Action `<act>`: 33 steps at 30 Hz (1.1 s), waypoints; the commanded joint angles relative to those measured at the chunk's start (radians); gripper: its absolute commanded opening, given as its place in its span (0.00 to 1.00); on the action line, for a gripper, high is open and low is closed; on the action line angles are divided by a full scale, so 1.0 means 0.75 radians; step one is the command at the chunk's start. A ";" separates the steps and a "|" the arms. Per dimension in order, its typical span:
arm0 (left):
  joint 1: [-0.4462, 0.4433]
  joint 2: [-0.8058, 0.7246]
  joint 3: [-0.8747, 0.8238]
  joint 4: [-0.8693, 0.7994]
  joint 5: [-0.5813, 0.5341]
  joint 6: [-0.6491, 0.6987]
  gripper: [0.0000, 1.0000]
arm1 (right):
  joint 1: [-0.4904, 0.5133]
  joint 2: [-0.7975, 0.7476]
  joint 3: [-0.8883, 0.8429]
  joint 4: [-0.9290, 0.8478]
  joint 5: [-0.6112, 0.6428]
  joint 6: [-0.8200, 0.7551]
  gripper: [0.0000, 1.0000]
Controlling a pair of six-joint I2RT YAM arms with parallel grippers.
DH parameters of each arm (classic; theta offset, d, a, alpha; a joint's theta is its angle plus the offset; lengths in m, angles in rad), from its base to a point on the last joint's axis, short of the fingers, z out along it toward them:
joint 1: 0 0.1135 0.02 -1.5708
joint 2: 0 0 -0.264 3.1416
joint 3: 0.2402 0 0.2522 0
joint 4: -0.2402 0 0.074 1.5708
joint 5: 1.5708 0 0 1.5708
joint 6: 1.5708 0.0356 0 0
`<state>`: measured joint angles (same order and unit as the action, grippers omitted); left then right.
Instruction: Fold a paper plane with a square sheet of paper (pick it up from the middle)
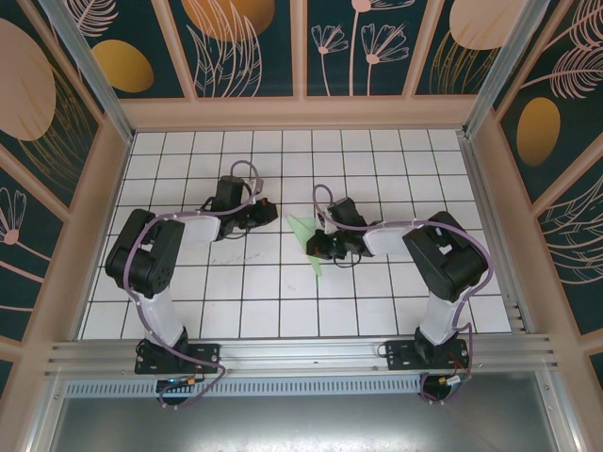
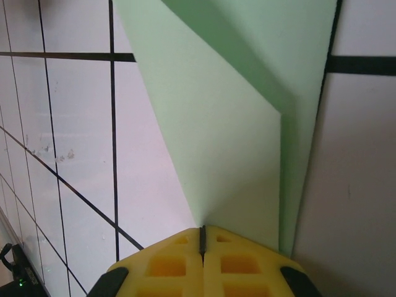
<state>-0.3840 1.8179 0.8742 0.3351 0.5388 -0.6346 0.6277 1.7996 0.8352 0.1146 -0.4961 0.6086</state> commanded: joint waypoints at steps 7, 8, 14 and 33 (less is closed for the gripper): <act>-0.138 0.058 -0.022 0.130 0.089 -0.067 0.00 | 0.004 -0.005 0.114 -0.068 0.012 -0.038 0.00; -0.140 0.079 -0.018 0.136 0.095 -0.070 0.00 | 0.003 0.003 0.122 -0.070 0.017 -0.039 0.00; -0.149 0.168 0.037 0.077 0.101 -0.051 0.00 | 0.003 0.046 0.149 -0.087 0.027 -0.037 0.00; -0.149 0.303 0.096 -0.212 -0.114 -0.045 0.00 | 0.104 -0.001 0.024 -0.321 -0.081 -0.175 0.00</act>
<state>-0.4961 1.9759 0.9543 0.2687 0.5678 -0.6750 0.6613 1.8359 0.9043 0.0135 -0.5091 0.5346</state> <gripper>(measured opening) 0.060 0.064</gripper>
